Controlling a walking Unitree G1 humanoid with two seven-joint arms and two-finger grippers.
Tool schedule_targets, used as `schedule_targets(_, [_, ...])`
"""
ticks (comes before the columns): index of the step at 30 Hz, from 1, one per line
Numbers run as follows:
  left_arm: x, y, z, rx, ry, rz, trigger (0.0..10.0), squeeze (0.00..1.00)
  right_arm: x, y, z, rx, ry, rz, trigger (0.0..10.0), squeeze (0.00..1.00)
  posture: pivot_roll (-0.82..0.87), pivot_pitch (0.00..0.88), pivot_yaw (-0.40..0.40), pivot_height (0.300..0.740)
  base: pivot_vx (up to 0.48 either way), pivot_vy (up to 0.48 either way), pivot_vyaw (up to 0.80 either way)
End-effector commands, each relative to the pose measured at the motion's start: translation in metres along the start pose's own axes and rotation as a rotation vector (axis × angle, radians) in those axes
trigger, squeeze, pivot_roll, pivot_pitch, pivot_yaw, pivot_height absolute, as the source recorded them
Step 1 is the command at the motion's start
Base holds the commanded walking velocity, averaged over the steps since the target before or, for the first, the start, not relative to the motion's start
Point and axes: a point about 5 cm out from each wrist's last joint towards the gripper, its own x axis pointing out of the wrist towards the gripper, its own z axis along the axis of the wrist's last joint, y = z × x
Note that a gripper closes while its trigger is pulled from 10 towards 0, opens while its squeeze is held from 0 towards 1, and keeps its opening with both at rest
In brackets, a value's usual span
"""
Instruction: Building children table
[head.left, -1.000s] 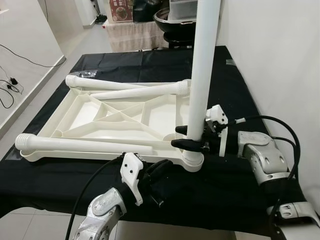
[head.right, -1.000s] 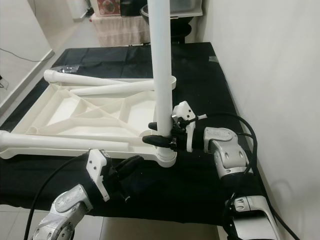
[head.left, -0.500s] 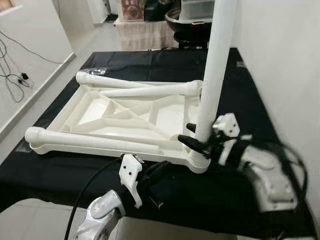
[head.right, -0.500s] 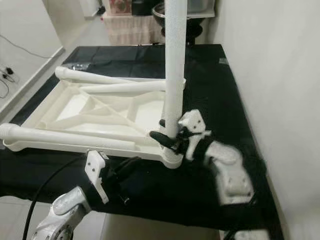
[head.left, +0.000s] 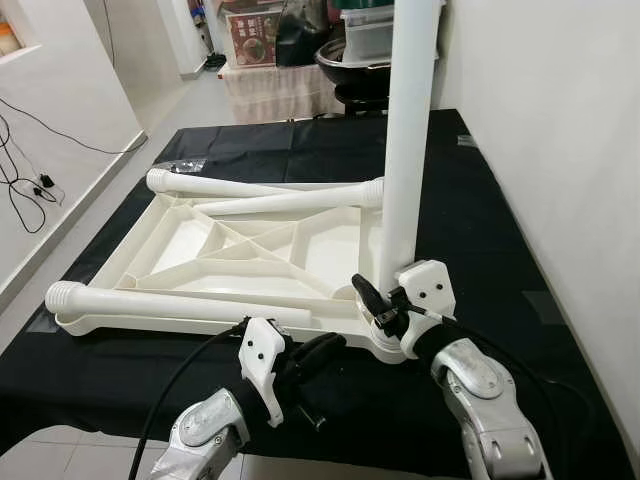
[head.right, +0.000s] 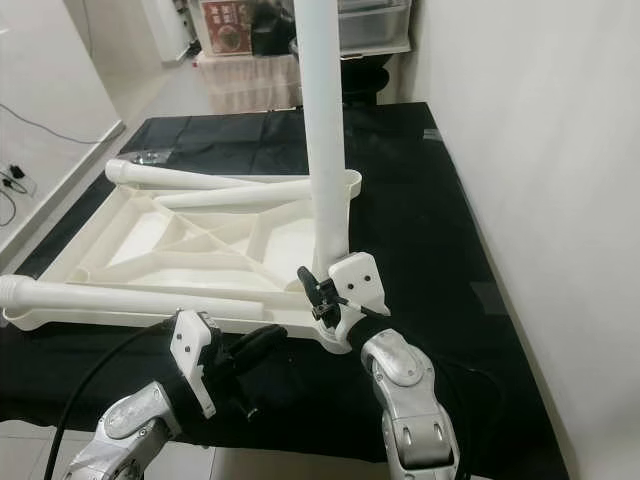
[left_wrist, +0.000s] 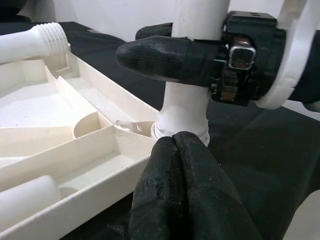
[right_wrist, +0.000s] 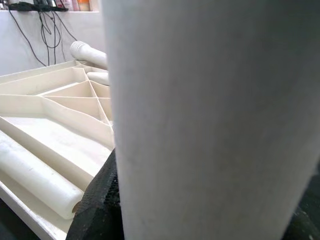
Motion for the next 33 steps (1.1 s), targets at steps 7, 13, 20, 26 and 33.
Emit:
schedule_targets(7, [-0.003,0.002,-0.001,-0.007,0.011,0.017,10.0,0.00,0.004,0.011,-0.007,0.160,0.026,0.211,10.0,1.00,0.04,0.156,0.068,0.740,0.000,0.000,0.00])
schedule_targets(13, [0.000,0.001,-0.001,-0.011,0.009,0.014,10.0,0.00,0.008,-0.003,0.007,0.106,-0.036,0.458,10.0,1.00,0.04,0.147,0.055,0.740,0.000,0.000,0.00])
schedule_targets(20, [0.003,0.000,-0.001,-0.009,0.002,0.021,10.0,0.00,0.019,-0.025,0.008,-0.016,0.025,0.675,10.0,0.00,0.05,0.141,0.040,0.740,0.000,0.000,0.00])
schedule_targets(26, [0.003,-0.002,-0.001,-0.009,0.000,0.020,10.0,0.00,0.033,-0.040,0.015,-0.012,0.038,0.777,10.0,0.00,0.05,0.145,0.039,0.740,0.000,0.000,0.00])
schedule_targets(33, [0.000,-0.007,0.000,-0.009,0.004,0.001,10.0,0.00,0.043,-0.047,0.021,0.051,0.022,0.852,0.0,0.00,0.06,0.169,0.045,0.740,0.000,0.000,0.00])
